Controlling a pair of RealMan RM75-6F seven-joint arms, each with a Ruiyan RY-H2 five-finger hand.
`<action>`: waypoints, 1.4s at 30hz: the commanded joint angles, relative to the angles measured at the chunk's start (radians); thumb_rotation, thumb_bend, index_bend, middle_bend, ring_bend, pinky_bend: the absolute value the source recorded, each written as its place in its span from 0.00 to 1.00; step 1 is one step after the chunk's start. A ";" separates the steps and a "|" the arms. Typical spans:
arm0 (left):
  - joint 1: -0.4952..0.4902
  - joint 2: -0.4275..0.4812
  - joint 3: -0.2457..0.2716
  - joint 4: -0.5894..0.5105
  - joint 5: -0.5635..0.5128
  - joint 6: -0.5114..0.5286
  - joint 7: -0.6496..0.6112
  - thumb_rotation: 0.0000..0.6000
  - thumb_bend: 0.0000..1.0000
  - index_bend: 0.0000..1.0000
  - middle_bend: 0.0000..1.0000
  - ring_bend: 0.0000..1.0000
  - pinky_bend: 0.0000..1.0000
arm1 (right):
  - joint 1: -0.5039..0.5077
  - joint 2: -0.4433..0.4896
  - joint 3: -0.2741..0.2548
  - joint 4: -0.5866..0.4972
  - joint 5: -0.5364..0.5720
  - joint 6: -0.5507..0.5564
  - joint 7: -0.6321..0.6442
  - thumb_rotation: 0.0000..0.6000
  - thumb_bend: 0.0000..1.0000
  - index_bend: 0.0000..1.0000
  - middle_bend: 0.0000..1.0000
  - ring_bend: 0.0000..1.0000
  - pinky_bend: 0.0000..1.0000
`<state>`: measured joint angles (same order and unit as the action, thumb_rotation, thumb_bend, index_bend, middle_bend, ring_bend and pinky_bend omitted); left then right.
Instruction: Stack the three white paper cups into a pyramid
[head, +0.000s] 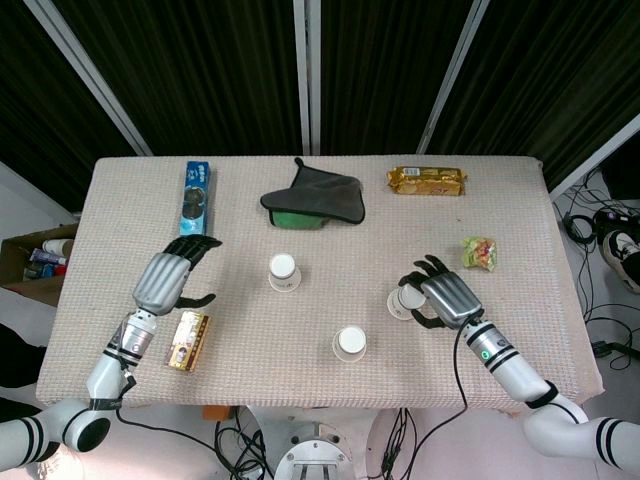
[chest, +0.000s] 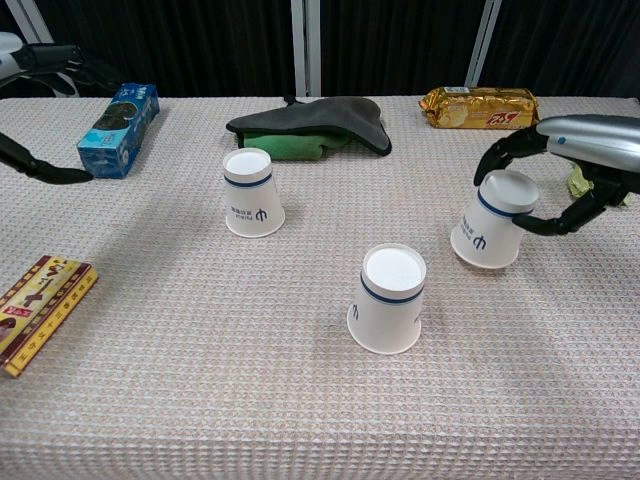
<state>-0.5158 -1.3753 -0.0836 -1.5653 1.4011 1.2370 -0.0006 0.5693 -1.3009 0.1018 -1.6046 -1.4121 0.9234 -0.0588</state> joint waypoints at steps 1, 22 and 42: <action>0.018 0.012 0.010 -0.006 0.022 0.021 -0.008 1.00 0.15 0.17 0.17 0.13 0.18 | 0.023 0.005 0.028 -0.018 0.004 0.002 0.004 1.00 0.36 0.36 0.36 0.09 0.09; 0.089 0.009 0.040 0.023 0.078 0.070 -0.055 1.00 0.15 0.17 0.17 0.13 0.18 | 0.371 -0.277 0.173 0.154 0.444 -0.211 -0.301 1.00 0.35 0.38 0.35 0.09 0.10; 0.103 0.003 0.038 0.043 0.111 0.069 -0.093 1.00 0.15 0.17 0.17 0.13 0.18 | 0.450 -0.377 0.155 0.226 0.527 -0.172 -0.313 1.00 0.35 0.38 0.34 0.09 0.09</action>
<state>-0.4124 -1.3722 -0.0451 -1.5219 1.5116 1.3064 -0.0934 1.0174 -1.6762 0.2556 -1.3795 -0.8858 0.7499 -0.3737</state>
